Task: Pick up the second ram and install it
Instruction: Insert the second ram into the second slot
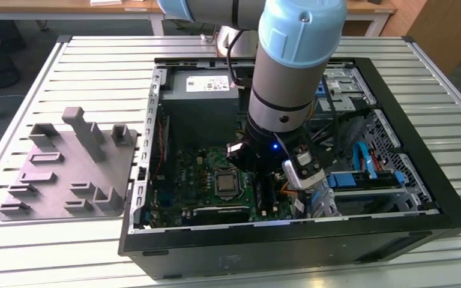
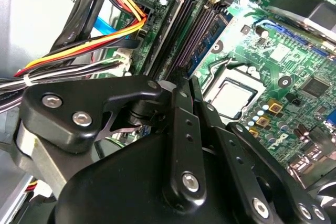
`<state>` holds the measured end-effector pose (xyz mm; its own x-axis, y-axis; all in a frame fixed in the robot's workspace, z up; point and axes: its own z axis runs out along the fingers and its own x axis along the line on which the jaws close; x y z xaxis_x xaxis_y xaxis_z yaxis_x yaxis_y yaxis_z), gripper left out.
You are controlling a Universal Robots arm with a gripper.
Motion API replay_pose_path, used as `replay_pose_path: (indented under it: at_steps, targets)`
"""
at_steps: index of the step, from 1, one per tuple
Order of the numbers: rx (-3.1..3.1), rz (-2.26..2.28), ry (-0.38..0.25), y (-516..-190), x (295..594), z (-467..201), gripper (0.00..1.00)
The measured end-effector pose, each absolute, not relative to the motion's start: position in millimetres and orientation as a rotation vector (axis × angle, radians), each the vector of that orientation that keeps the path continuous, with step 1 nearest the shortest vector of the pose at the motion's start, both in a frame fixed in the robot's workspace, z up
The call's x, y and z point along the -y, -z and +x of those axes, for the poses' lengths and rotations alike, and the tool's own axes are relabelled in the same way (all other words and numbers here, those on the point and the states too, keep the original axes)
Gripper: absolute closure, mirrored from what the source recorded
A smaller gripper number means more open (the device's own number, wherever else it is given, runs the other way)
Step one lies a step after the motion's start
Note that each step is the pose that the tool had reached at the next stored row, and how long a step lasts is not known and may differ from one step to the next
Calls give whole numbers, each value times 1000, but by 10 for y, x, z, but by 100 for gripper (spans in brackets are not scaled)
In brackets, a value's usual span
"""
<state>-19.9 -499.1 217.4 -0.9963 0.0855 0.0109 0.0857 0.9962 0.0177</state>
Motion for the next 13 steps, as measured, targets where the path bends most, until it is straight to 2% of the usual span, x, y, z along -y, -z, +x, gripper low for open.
replay_pose_path:
  at_steps: [13]
  targets:
    - [3129,-129,29,-2174,4939,-199,86]
